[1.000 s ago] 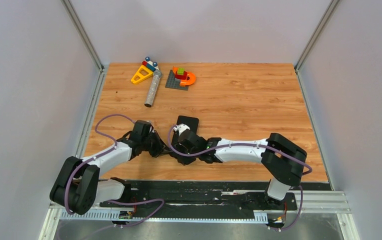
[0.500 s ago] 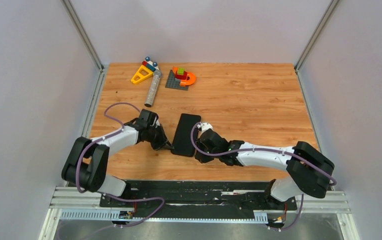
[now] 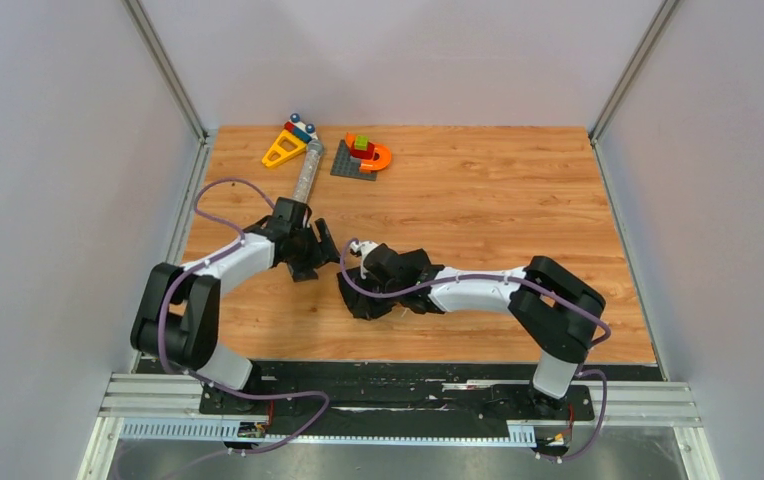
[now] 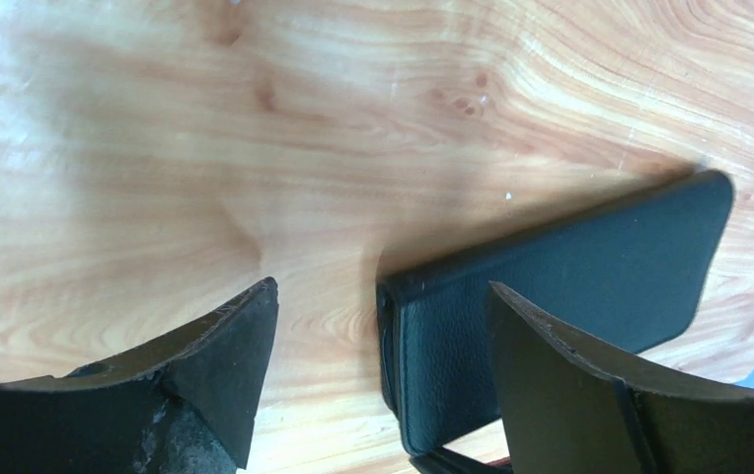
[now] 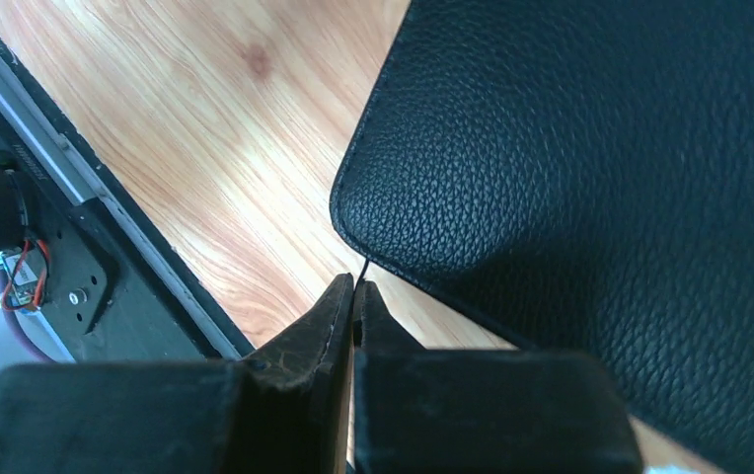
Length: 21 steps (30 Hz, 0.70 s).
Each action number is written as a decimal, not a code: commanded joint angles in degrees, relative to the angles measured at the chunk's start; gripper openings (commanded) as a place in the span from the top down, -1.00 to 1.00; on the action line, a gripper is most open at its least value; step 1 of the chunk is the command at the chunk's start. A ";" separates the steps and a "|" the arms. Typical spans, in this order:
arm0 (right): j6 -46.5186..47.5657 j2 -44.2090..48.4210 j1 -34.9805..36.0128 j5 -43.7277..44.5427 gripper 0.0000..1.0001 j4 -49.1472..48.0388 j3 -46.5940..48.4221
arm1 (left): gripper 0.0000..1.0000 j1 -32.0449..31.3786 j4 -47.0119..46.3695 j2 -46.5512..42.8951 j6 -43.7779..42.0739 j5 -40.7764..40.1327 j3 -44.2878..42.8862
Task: Sort the hair-cutting tools
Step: Zip the hairdressing tool bag at the center of the board.
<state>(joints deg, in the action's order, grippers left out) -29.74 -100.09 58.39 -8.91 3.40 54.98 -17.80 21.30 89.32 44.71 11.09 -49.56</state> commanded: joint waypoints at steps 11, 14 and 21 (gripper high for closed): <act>0.84 -4.94 0.58 -3.60 1.00 -4.85 5.50 | -0.34 -2.73 -7.23 -10.34 10.97 6.24 13.32; 0.81 -4.57 0.58 -2.78 1.00 -4.81 5.09 | 0.04 -4.27 -7.70 -9.45 12.21 6.34 14.42; 1.73 -0.41 0.15 -0.40 1.00 -0.46 0.78 | 0.98 -4.61 -7.00 -7.71 11.55 3.39 13.82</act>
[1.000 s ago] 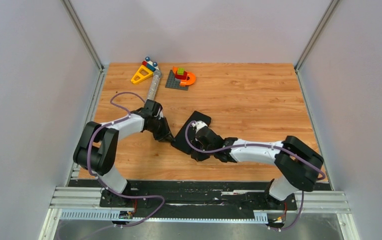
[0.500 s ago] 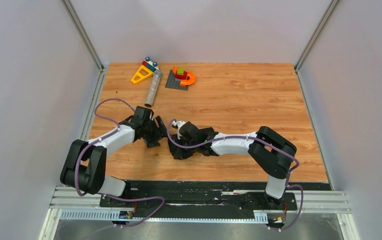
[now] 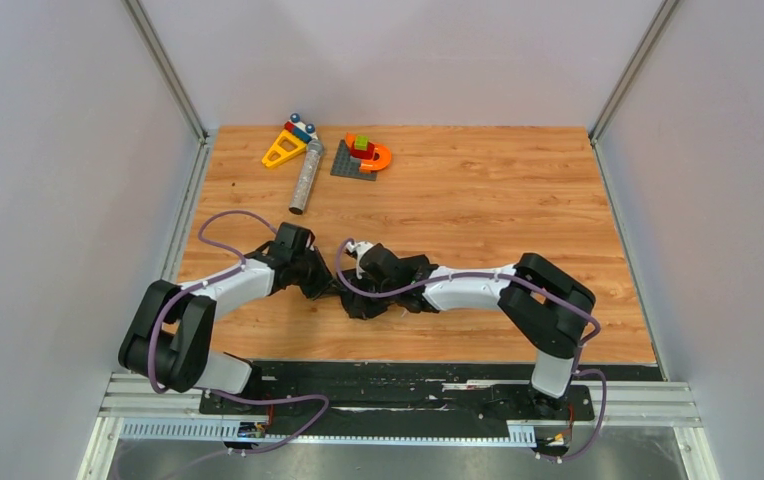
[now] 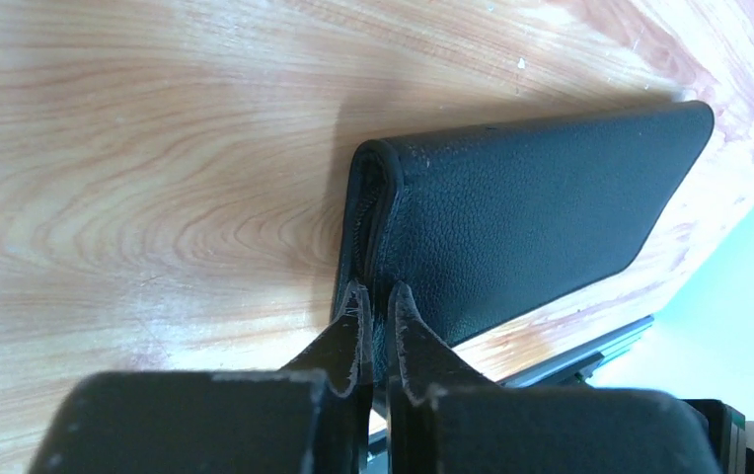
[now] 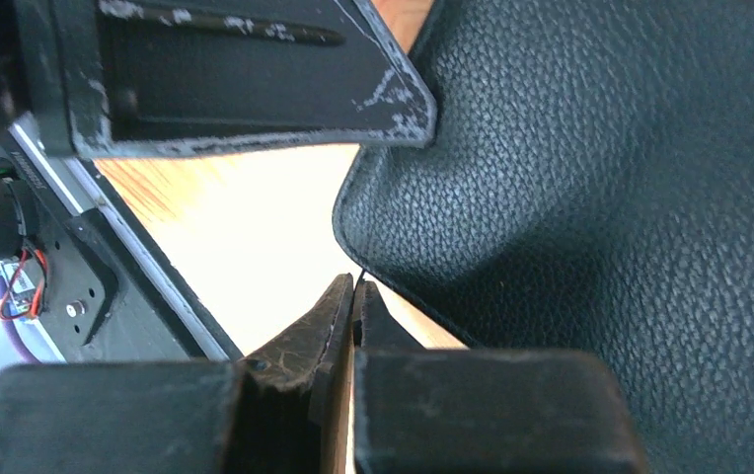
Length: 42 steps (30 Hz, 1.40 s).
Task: Sort the hair-cutting tools
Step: Zip the hairdressing tool bag at the center of the board.
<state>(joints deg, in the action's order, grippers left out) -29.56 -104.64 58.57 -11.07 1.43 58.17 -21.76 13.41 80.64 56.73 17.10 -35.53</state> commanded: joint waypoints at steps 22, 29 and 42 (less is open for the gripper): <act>-1.64 20.48 -7.25 1.88 1.00 6.78 -19.74 | 0.86 4.08 6.26 14.01 -12.41 -4.80 -15.93; -4.23 11.69 -2.73 -3.04 1.00 0.98 -10.52 | -0.22 4.09 5.84 20.30 -13.56 -2.32 -25.09; -4.96 2.15 -2.08 -4.14 1.00 -3.19 -0.85 | -0.98 4.05 6.69 1.59 -9.16 -3.02 -12.77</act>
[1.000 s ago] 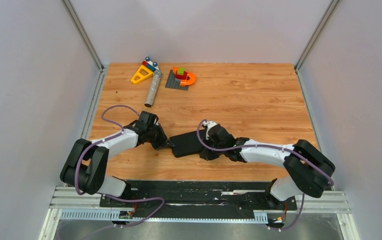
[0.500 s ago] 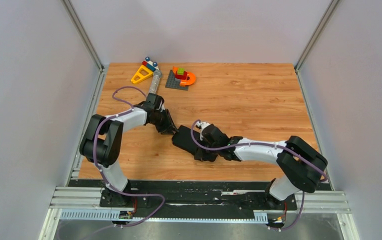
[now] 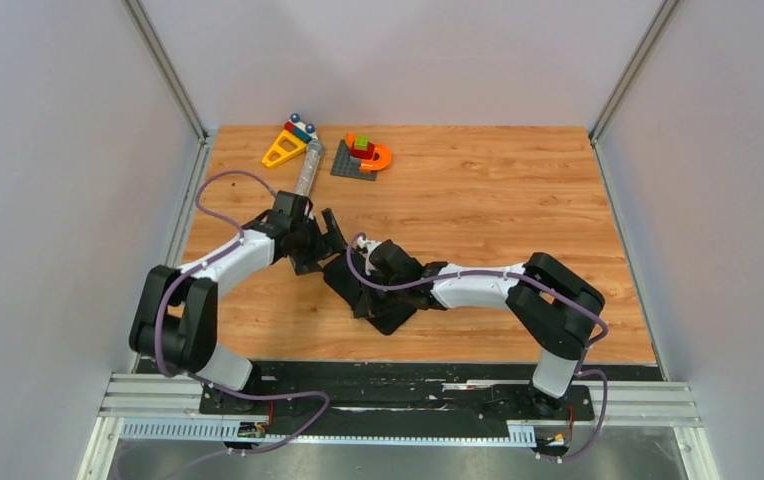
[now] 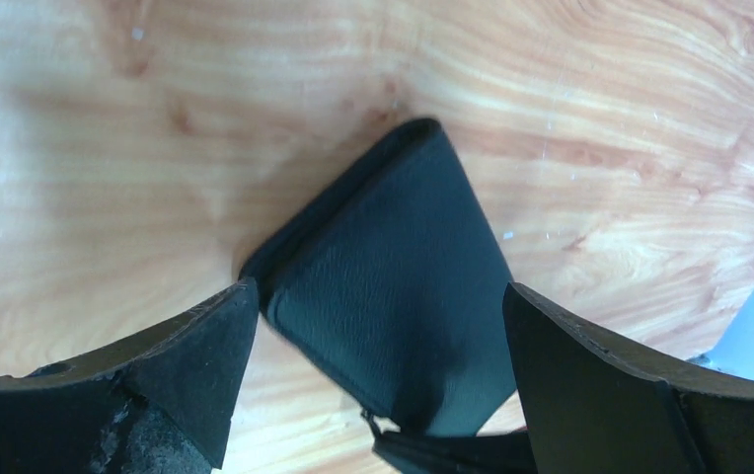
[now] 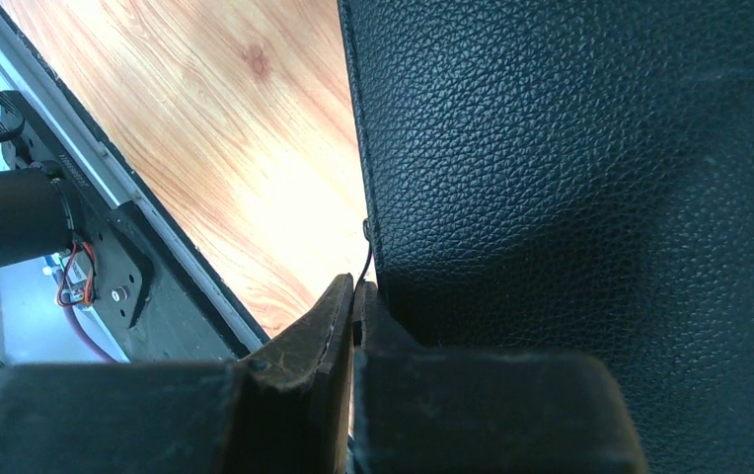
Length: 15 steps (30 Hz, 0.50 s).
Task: Sort the hair-cutting tools
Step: Zip the hairdressing tool bag at the center of the board.
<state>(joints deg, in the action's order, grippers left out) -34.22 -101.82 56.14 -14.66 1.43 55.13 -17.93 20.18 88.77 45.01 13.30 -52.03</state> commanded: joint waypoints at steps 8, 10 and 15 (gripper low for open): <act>-0.49 -0.70 0.81 -0.01 1.00 -3.45 1.66 | -0.84 -4.99 -6.29 -10.12 11.11 5.38 12.93; -0.66 -0.66 0.92 0.23 1.00 -3.61 1.68 | -0.81 -6.83 -6.58 -10.45 13.41 4.40 14.18; -0.48 -0.45 1.30 0.67 1.00 -3.72 1.70 | -0.56 -8.50 -10.01 -9.46 16.18 3.92 16.72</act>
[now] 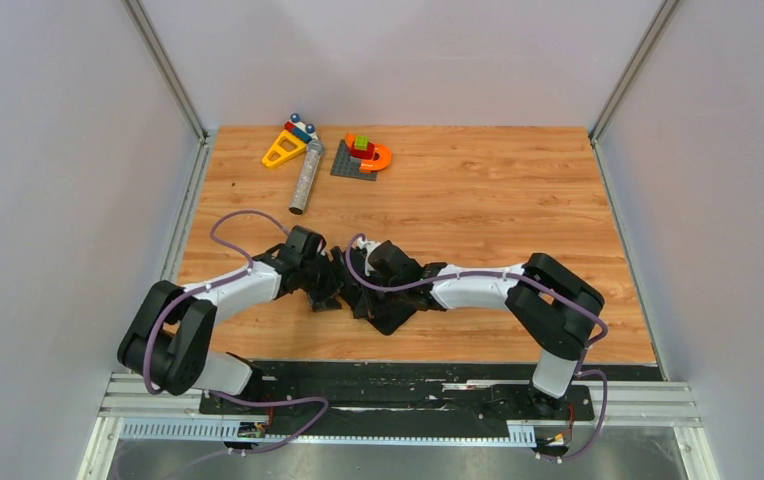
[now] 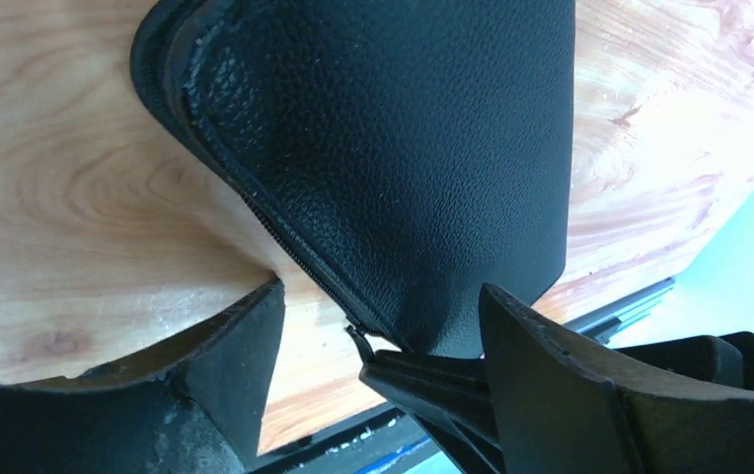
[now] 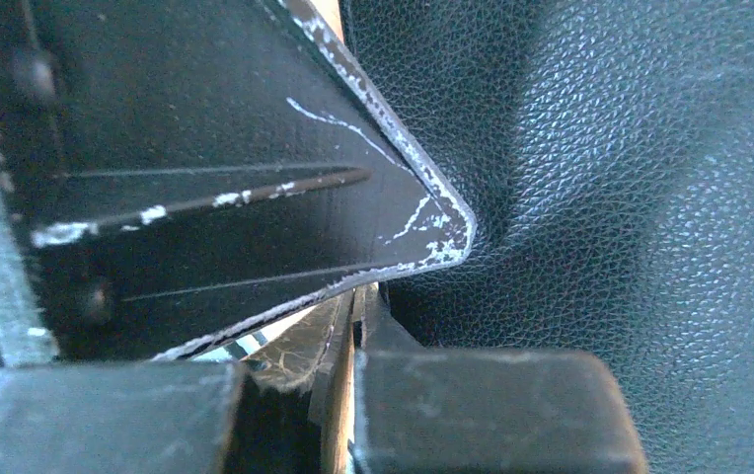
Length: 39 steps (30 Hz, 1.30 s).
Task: Sort the hair-cutting tools
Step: Zip the hairdressing tool bag at the center of the board.
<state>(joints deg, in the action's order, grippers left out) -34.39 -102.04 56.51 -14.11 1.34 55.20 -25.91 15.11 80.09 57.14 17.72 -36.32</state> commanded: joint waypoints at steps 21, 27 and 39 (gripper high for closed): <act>0.40 17.95 1.72 6.18 1.00 8.56 -18.77 | 1.00 5.94 3.28 22.96 -14.22 -7.54 -21.99; -0.17 11.79 1.76 2.88 1.00 1.75 -11.41 | 0.11 5.96 2.72 25.40 -17.00 -2.57 -28.11; 0.32 0.89 1.67 1.76 1.00 -2.59 2.10 | -0.77 5.92 3.25 2.32 -11.80 -4.18 -12.52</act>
<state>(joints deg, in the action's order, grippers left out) -34.26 -99.46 57.74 -10.70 2.33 53.89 -19.90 18.46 87.85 43.53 14.39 -53.43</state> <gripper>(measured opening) 0.013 0.905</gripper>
